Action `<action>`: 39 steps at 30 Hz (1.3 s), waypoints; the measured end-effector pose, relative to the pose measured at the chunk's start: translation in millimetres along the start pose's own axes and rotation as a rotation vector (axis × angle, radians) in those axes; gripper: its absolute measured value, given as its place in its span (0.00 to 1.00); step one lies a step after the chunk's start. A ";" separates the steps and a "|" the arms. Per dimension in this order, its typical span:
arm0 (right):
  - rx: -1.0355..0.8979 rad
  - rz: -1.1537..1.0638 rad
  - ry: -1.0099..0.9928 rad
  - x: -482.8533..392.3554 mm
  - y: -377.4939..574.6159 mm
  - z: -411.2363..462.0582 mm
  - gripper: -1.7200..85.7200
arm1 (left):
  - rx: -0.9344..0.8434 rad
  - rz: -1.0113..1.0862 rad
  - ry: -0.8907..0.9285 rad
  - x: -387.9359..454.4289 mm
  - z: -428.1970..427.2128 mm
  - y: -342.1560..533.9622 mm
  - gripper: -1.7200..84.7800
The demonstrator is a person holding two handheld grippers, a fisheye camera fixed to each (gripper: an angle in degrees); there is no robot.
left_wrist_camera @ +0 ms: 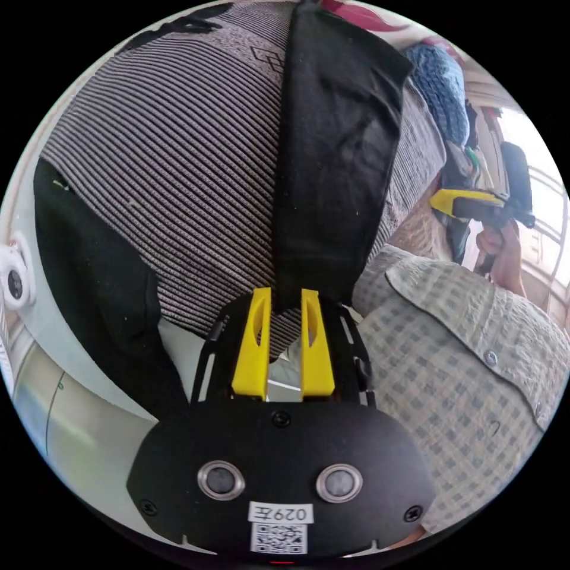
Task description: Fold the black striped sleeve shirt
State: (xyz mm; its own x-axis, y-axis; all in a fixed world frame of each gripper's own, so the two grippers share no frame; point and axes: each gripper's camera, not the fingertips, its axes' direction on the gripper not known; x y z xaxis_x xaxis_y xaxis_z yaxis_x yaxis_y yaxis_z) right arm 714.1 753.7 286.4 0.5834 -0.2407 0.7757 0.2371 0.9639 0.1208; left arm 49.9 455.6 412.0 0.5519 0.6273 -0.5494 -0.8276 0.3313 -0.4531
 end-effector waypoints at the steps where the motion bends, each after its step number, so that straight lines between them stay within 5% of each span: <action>1: -0.010 0.003 -0.004 -1.7 2.5 8.7 0.02 | 0.001 0.019 -0.006 1.9 0.2 0.0 0.09; 8: -0.054 0.119 -0.042 -3.0 39.8 65.6 0.13 | 0.039 0.160 0.022 11.3 -3.1 5.7 0.01; 14: -0.053 0.148 0.044 -16.0 37.8 69.3 0.05 | 0.094 0.162 0.102 3.1 -7.4 15.4 0.01; 20: -0.011 0.066 -0.125 -57.4 43.8 41.2 0.02 | 0.188 0.133 0.238 -19.7 -37.7 43.0 0.01; 26: -0.182 0.019 -0.148 -69.2 34.8 50.3 0.02 | 0.156 0.042 0.236 -54.7 -30.1 61.0 0.01; 31: -0.335 0.016 -0.068 -65.6 23.2 62.5 0.02 | 0.109 -0.003 0.301 -68.1 -13.9 50.7 0.01; 34: -0.426 -0.054 -0.081 -73.3 25.9 46.8 0.02 | 0.068 -0.084 0.147 -72.8 -19.4 53.2 0.01; 39: -0.203 -0.047 0.227 -54.1 28.8 -77.6 0.02 | 0.097 -0.134 0.070 -68.5 -46.0 62.0 0.01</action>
State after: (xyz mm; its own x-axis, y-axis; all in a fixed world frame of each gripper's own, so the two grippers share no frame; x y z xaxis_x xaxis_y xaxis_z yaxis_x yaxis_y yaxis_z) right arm 749.6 785.7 199.8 0.7215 -0.3261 0.6108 0.4052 0.9142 0.0094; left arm -34.5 400.7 389.2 0.6612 0.5232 -0.5376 -0.7500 0.4776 -0.4577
